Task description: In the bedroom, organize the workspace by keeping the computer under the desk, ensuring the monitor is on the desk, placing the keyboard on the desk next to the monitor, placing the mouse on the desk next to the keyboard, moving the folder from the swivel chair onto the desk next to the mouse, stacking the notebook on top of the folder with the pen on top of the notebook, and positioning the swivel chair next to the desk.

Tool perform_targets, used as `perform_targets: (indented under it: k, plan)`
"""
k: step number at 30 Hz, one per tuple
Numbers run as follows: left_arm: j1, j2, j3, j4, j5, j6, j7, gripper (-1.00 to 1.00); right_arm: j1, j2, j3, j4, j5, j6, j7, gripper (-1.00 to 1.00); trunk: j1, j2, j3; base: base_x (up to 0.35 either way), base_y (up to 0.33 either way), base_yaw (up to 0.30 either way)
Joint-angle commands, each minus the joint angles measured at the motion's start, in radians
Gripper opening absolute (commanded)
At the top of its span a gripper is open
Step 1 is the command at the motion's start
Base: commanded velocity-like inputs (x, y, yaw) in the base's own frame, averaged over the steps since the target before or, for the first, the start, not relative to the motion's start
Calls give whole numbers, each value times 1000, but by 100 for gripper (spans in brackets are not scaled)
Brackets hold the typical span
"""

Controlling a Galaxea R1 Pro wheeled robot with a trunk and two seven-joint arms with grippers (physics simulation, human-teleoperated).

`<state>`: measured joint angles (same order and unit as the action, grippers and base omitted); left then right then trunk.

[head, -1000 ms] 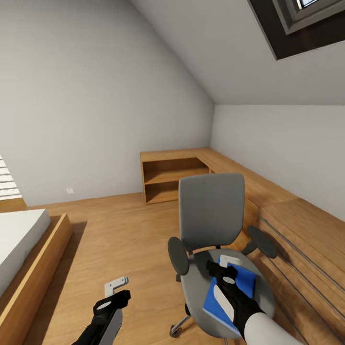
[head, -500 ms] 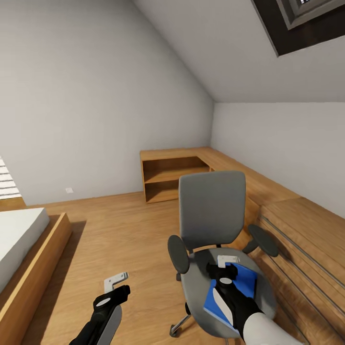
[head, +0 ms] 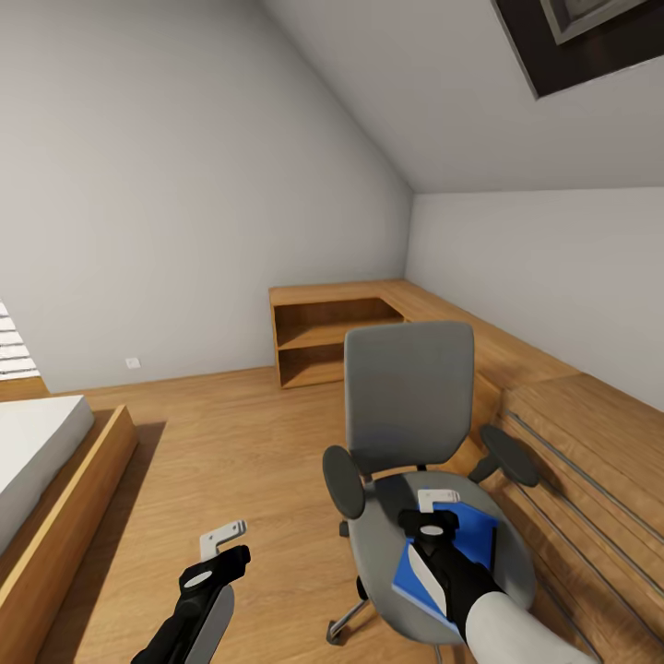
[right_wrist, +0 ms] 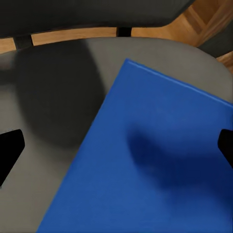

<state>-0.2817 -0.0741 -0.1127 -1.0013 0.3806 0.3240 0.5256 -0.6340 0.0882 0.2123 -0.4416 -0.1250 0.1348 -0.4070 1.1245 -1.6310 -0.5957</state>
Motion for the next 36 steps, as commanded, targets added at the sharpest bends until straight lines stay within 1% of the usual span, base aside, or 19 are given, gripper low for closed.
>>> perform_targets:
  k: [1,6,12,17,22,31,32,36]
  plan:
    - [-1,0,-2,-2,8,3,8,100,0,-1,9,-1,-10,-7,-8,100,4,-8,-4,0,0,0]
    - [-1,0,-2,-3,8,3,8,100,0,-1,9,-2,-10,-30,-9,100,23,-43,-21,0,0,86]
    - [-1,2,-2,-7,8,4,8,100,0,-4,7,-2,-9,-34,-10,100,23,-43,-23,0,0,127]
    - [-2,4,-1,-4,9,5,8,100,0,-4,7,-1,-7,-33,-11,100,23,-43,-24,7,0,21]
    - [-1,8,0,-3,6,7,8,100,2,-7,7,0,-6,-33,-8,100,23,-43,-24,147,0,3]
    - [-2,7,-1,-18,7,5,8,100,2,-9,7,-1,-5,-34,-9,100,23,-43,-24,26,0,0]
    - [-2,7,-1,-36,7,4,9,100,2,-9,7,0,-5,-35,-9,100,27,-50,-27,3,0,0]
    - [-2,7,-1,-50,6,4,10,100,2,-10,7,1,-4,-35,-10,100,42,-78,-39,0,0,0]
